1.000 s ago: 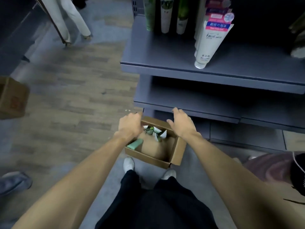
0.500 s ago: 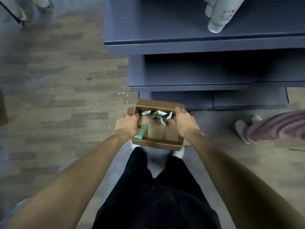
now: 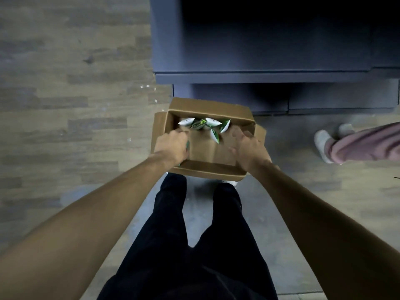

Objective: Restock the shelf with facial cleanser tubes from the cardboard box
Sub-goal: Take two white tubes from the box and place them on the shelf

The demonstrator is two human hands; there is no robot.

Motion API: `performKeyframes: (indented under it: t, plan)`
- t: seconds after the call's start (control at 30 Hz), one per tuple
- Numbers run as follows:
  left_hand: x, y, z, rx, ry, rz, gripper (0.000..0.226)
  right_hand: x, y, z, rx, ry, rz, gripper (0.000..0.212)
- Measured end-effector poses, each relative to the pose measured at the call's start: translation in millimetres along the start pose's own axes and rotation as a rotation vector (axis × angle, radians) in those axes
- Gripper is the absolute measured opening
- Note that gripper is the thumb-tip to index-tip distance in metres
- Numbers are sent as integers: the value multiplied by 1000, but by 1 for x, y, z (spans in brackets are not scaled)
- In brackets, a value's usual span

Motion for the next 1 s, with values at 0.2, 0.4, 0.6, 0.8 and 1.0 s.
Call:
performKeyframes:
  t: [0.2, 0.4, 0.6, 0.8, 1.0]
  plan:
    - [47, 2, 2, 141, 167, 0, 34, 42, 0, 6, -57, 77, -89, 31]
    - [84, -4, 25, 248, 182, 16, 31, 83, -11, 12, -126, 195, -165, 27]
    - [101, -12, 47, 210, 159, 1, 36, 94, -10, 20, -266, 247, -265, 25]
    - [118, -20, 54, 90, 159, -53, 22, 83, -28, 46, -333, 254, -554, 32]
    - [121, -26, 47, 102, 166, -78, 18, 83, -37, 53, -320, 276, -609, 42]
Point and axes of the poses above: each hand's wrist, its own x-axis towards the middle knuckle, its own z-axis out of the palm, y = z × x, the point moved 10 cm from there along x, towards the middle knuckle, and after that the axes turned 1 degree about -z, right-handed, at the moved point
